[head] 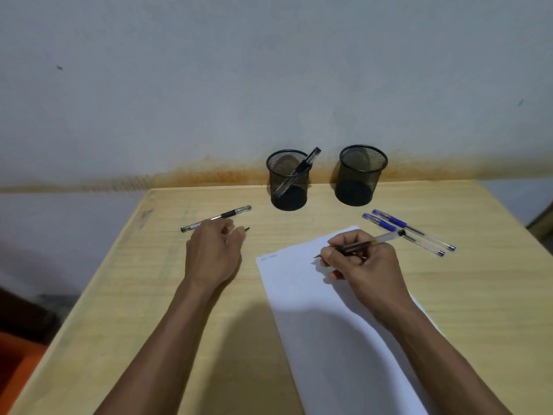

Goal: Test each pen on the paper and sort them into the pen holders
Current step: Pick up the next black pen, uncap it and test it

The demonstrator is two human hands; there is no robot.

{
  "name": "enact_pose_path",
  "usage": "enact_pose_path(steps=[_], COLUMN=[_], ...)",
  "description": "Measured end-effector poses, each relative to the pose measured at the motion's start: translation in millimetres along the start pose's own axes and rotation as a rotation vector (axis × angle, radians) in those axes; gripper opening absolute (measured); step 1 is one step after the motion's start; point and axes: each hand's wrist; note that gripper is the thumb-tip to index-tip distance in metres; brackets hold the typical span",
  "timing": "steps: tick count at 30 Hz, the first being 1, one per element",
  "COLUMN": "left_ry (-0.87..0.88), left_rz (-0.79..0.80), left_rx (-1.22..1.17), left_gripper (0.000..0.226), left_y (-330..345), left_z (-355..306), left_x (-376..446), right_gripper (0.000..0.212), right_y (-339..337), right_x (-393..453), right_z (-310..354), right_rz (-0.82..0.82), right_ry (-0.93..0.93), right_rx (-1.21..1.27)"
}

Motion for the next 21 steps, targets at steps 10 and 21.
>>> enact_pose_path(steps=[10, 21], left_ry=[0.484, 0.479], left_rz=[0.13, 0.144], left_rx=[0.102, 0.062], left_gripper=[0.042, 0.042], left_y=[23.3, 22.9], left_z=[9.3, 9.4], left_x=[-37.4, -34.8], right_gripper=[0.015, 0.012], right_y=[30.0, 48.7], right_x=[22.2, 50.8], right_z=[-10.5, -31.8], right_rz=[0.134, 0.162], right_ry=[-0.112, -0.137], right_rx=[-0.289, -0.386])
Point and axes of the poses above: each hand's wrist, its own x-axis towards the middle knuckle, its own y-axis out of the palm, z = x × y, and after that the axes turned 10 degrees about x, right-handed
